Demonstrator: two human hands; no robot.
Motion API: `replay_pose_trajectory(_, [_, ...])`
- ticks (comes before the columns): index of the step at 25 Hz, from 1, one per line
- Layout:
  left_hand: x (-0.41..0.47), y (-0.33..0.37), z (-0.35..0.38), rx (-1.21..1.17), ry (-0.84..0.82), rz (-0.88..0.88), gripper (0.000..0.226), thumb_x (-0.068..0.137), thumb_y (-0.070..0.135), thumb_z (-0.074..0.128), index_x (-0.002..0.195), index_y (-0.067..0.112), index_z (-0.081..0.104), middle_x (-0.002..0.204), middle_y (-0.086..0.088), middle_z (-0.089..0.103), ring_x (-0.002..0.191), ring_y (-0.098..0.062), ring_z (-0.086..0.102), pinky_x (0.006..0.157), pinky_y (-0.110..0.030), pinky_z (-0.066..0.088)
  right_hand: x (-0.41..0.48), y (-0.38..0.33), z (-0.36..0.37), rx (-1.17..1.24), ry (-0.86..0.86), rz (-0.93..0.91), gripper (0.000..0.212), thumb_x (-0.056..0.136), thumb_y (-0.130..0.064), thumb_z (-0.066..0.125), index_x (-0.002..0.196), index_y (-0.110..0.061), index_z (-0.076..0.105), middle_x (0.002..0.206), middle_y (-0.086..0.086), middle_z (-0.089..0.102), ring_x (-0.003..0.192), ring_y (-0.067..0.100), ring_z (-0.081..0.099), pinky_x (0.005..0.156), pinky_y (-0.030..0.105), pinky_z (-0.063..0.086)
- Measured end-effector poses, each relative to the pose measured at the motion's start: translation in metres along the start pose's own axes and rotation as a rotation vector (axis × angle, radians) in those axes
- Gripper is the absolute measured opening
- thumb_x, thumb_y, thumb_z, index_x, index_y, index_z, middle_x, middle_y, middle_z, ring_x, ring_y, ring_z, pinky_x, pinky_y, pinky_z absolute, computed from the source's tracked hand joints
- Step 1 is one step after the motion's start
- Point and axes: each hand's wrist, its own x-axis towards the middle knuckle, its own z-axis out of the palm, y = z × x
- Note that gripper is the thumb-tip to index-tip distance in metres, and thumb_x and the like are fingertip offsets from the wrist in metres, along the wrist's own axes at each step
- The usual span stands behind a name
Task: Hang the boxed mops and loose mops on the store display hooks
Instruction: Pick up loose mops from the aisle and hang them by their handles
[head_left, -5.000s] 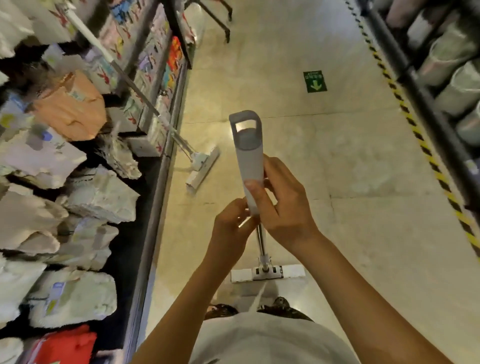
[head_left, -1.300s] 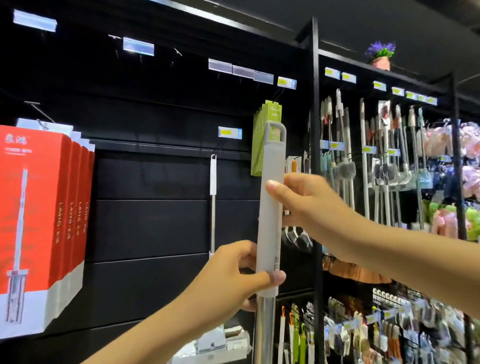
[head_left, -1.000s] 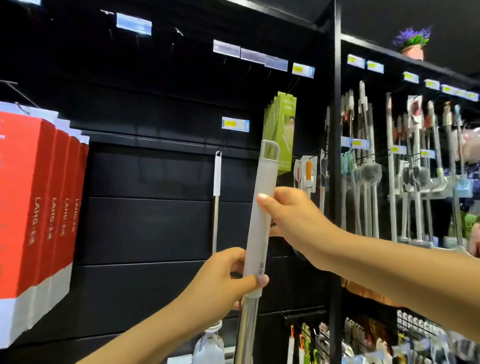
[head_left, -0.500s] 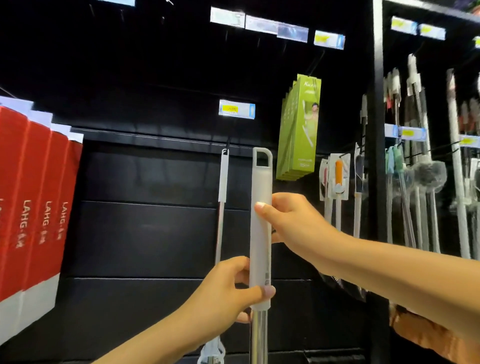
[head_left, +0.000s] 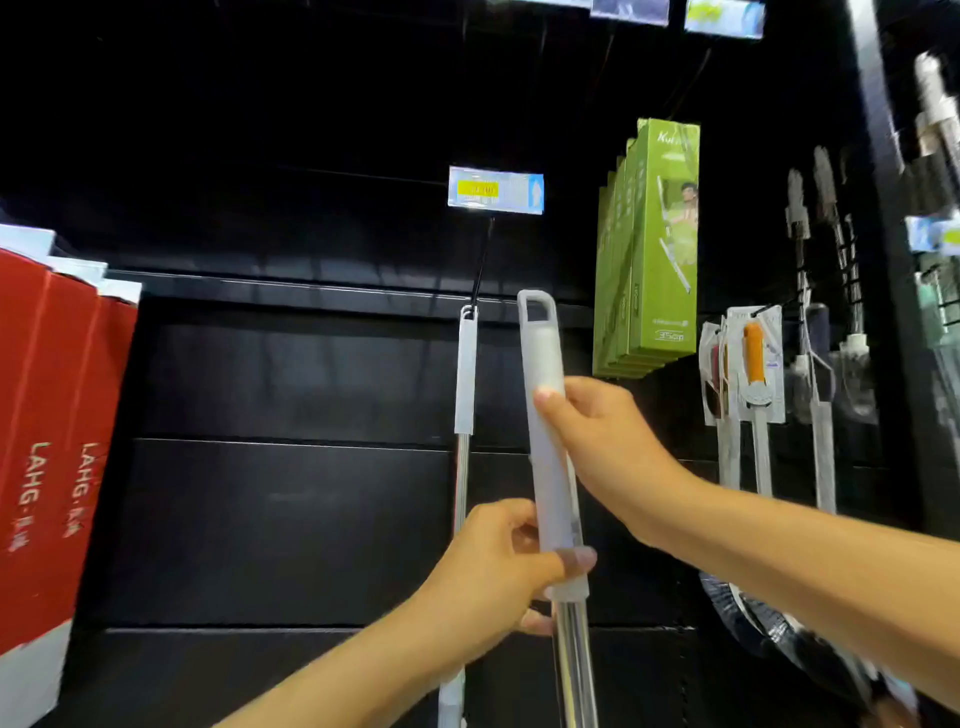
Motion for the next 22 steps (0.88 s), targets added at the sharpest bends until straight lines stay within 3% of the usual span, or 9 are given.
replay_pose_trajectory(3, [0.035, -0.008, -0.020, 0.004, -0.053, 0.095, 0.036, 0.081, 0.028, 0.077, 0.113, 0.020, 0.065, 0.100, 0.000, 0.072, 0.086, -0.013, 0.073, 0.067, -0.029, 0.061, 0.031, 0.007, 0.006, 0.041, 0.031, -0.013, 0.030, 0.101, -0.032, 0.045, 0.102, -0.007, 0.062, 0.093, 0.017, 0.063, 0.095, 0.037, 0.064, 0.087, 0.049, 0.054])
replay_pose_trajectory(5, [0.059, -0.013, -0.034, 0.015, -0.074, 0.147, 0.039, 0.080, 0.030, 0.078, 0.115, 0.018, 0.065, 0.098, -0.001, 0.073, 0.086, -0.012, 0.074, 0.064, -0.027, 0.060, 0.052, 0.013, 0.013, 0.044, 0.031, -0.029, 0.041, 0.101, -0.032, 0.044, 0.105, 0.006, 0.058, 0.087, 0.018, 0.053, 0.085, 0.044, 0.057, 0.093, 0.058, 0.048])
replay_pose_trajectory(7, [0.080, -0.016, -0.047, 0.007, -0.073, 0.193, 0.038, 0.080, 0.030, 0.078, 0.114, 0.017, 0.067, 0.094, 0.001, 0.075, 0.085, -0.011, 0.074, 0.060, -0.025, 0.059, 0.075, 0.017, 0.020, 0.063, 0.048, -0.046, 0.047, 0.101, -0.031, 0.045, 0.106, 0.016, 0.051, 0.086, 0.011, 0.048, 0.078, 0.030, 0.048, 0.095, 0.063, 0.043])
replay_pose_trajectory(11, [0.117, -0.011, -0.076, 0.033, -0.034, 0.303, 0.033, 0.081, 0.029, 0.077, 0.111, 0.017, 0.069, 0.086, 0.005, 0.076, 0.079, -0.006, 0.073, 0.055, -0.020, 0.055, 0.116, 0.015, 0.035, 0.122, 0.101, -0.111, 0.039, 0.101, -0.029, 0.047, 0.091, 0.007, 0.056, 0.085, 0.011, 0.045, 0.080, 0.026, 0.046, 0.086, 0.057, 0.048])
replay_pose_trajectory(15, [0.142, -0.003, -0.101, 0.098, -0.006, 0.421, 0.030, 0.081, 0.032, 0.076, 0.108, 0.019, 0.070, 0.083, 0.008, 0.076, 0.074, 0.000, 0.071, 0.054, -0.018, 0.054, 0.149, 0.010, 0.043, 0.149, 0.118, -0.218, 0.051, 0.100, -0.031, 0.048, 0.101, 0.021, 0.049, 0.085, 0.009, 0.045, 0.077, 0.026, 0.045, 0.089, 0.068, 0.043])
replay_pose_trajectory(22, [0.167, 0.000, -0.122, 0.128, 0.069, 0.484, 0.032, 0.079, 0.032, 0.076, 0.109, 0.022, 0.069, 0.088, 0.006, 0.076, 0.080, -0.013, 0.074, 0.057, -0.028, 0.060, 0.187, 0.013, 0.058, 0.147, 0.123, -0.289, 0.047, 0.100, -0.030, 0.047, 0.095, 0.016, 0.053, 0.083, 0.014, 0.048, 0.076, 0.028, 0.049, 0.089, 0.061, 0.047])
